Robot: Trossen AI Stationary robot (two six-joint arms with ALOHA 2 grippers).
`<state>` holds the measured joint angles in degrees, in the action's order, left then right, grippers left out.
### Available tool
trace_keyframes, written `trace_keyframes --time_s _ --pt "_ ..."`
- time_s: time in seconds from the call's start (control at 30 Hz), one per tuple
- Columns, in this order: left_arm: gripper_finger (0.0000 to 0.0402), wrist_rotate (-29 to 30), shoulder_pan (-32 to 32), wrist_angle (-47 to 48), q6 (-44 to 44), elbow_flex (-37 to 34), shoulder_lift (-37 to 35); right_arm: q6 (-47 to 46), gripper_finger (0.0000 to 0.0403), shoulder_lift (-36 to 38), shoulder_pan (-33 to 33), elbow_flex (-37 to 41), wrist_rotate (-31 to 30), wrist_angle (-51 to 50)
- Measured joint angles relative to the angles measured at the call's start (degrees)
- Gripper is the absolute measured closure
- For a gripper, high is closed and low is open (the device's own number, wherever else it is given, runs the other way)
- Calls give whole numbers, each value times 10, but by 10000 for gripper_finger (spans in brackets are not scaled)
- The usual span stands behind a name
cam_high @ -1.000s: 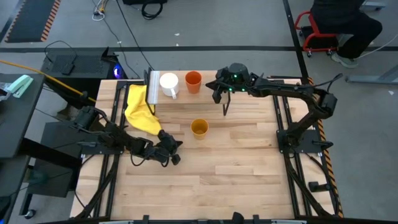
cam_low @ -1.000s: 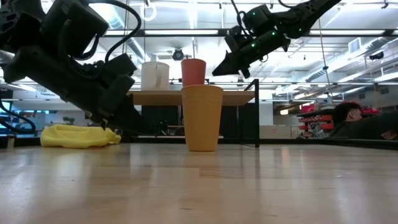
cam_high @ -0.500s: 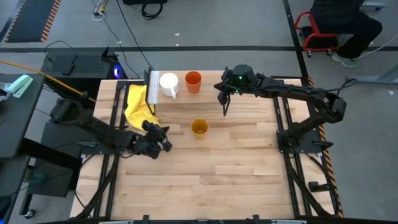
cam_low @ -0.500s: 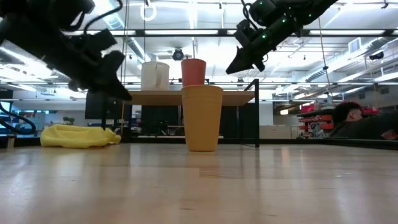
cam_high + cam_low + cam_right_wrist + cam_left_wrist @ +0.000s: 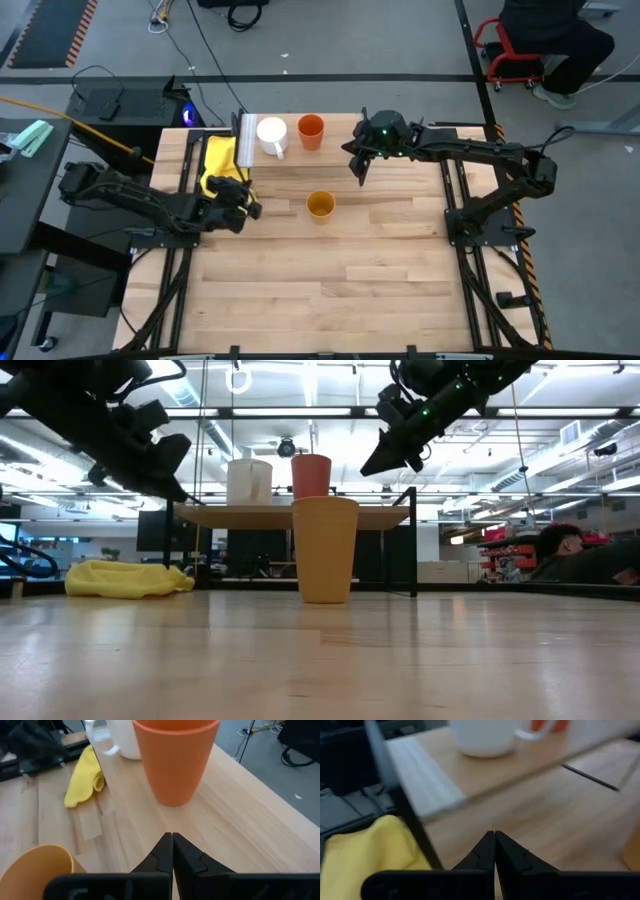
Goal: Stack small to large cups/mugs on shelf
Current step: Adjust the shelf
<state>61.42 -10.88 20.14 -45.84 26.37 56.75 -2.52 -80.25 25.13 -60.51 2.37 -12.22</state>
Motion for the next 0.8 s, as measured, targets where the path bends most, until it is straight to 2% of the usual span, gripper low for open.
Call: trace_keyframes --time_s 0.17,0.33,0.47,0.63,0.8 --pt "379 30 29 22 11 0 -40 1 393 0 0 0 -13 -21" --pt "395 32 64 17 56 0 -82 1 395 0 0 0 -13 -25" --pt "392 33 100 15 80 0 -121 1 393 0 0 0 -13 -25" --pt "378 33 154 16 110 0 -165 1 393 0 -2 0 -13 -26" --pt "393 3 212 16 137 0 -183 1 395 -1 -2 0 -13 -29"
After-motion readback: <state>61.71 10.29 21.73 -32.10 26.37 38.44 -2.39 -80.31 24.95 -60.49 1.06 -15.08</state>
